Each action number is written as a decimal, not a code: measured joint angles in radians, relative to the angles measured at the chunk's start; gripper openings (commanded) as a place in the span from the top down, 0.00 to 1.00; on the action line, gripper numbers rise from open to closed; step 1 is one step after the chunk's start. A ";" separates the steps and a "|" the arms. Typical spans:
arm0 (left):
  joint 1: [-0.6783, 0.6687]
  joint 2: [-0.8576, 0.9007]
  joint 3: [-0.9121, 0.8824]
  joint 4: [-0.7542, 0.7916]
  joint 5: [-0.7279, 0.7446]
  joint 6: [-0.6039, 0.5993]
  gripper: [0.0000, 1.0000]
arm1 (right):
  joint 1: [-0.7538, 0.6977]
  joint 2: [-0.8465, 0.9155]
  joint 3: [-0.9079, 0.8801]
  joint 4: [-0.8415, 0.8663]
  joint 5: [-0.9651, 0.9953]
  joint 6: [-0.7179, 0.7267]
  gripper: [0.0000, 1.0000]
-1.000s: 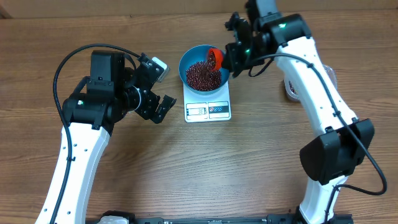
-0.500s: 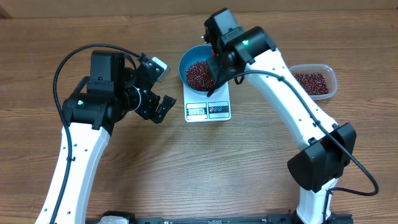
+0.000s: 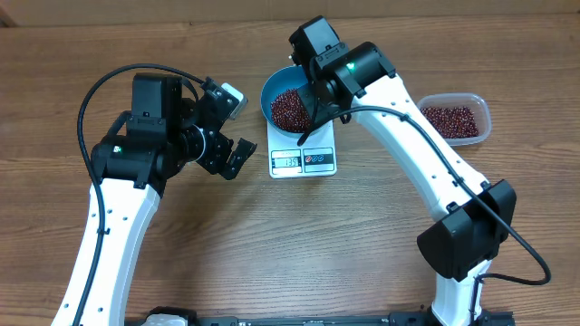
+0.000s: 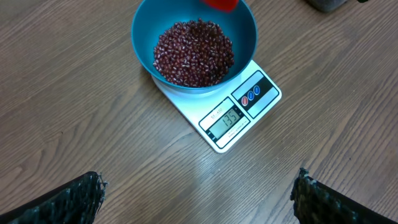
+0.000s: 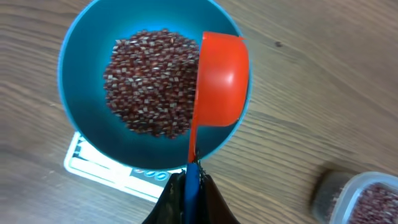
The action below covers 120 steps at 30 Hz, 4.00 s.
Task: Scoop item into bowl and weigh 150g on scale
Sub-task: 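Tip the red scoop to pour beans into the teal bowl, then return the empty scoop right to the bean tub, then scoop a fifth load of beans from the tub with the right gripper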
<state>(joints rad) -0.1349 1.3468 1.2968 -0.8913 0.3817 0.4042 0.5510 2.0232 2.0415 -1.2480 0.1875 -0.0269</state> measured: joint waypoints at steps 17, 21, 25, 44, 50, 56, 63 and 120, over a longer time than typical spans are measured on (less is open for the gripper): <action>0.000 0.000 0.000 0.000 0.000 0.000 0.01 | -0.164 -0.074 0.000 0.003 -0.322 -0.003 0.96; 0.000 0.000 0.000 0.000 0.000 0.000 0.00 | -0.202 -0.131 0.000 -0.009 -0.377 -0.003 0.96; 0.000 0.000 0.000 0.000 0.000 0.000 0.00 | -0.261 -0.174 0.001 -0.048 -0.406 -0.003 0.96; 0.000 0.000 0.000 0.000 0.000 0.000 0.00 | -0.688 -0.206 0.001 -0.243 -0.417 -0.012 0.96; 0.000 0.000 0.000 0.000 0.000 0.000 0.01 | -0.766 -0.209 -0.028 -0.244 -0.416 -0.019 0.96; 0.000 0.000 0.000 0.000 0.000 0.000 0.01 | -0.803 -0.209 -0.100 -0.217 -0.416 -0.024 0.96; 0.000 0.000 0.000 0.000 0.000 0.000 0.00 | -0.806 -0.209 -0.193 -0.169 -0.416 -0.036 0.96; 0.000 0.000 0.000 0.000 0.000 0.000 0.01 | -0.806 -0.210 -0.553 0.128 -0.420 -0.052 0.96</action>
<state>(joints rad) -0.1349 1.3468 1.2968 -0.8913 0.3817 0.4042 -0.2554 1.8130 1.4883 -1.1198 -0.2329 -0.0792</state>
